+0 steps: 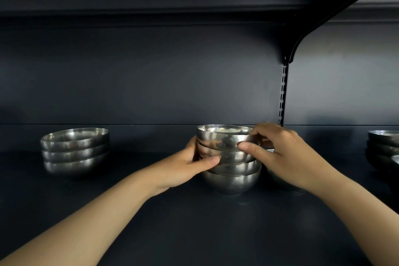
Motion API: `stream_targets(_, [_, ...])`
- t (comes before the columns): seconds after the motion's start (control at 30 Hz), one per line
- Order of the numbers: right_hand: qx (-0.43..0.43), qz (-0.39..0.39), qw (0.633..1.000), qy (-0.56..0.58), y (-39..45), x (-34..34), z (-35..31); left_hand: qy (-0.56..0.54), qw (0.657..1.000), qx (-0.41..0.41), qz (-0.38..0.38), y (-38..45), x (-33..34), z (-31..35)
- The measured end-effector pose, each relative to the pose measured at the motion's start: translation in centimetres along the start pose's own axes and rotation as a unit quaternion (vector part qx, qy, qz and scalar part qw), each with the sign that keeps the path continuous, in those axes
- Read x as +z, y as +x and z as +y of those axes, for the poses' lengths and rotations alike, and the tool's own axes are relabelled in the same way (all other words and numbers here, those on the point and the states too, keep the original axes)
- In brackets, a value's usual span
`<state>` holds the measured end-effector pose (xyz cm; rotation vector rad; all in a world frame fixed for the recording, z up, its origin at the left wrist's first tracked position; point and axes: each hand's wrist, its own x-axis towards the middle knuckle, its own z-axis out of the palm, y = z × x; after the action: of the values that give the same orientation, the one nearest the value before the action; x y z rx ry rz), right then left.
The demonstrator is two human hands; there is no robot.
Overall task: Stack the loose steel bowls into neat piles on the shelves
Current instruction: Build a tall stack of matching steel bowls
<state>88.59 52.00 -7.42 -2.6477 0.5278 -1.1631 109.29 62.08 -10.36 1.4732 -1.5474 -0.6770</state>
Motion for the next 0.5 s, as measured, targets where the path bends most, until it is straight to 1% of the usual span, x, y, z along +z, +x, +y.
stream_targets(0.17, [0.023, -0.021, 1.0, 0.002, -0.1, 0.03, 0.06, 0.009, 1.0, 0.01, 0.016, 0.0, 0.29, -0.16])
stream_targets(0.33, [0.026, -0.003, 1.0, -0.007, -0.03, 0.24, 0.3, 0.021, 0.998, 0.03, 0.045, 0.38, 0.48, -0.47])
stream_targets(0.5, [0.018, 0.013, 1.0, -0.009, 0.09, 0.32, 0.35, 0.018, 0.998, 0.036, 0.052, 0.64, 0.42, -0.52])
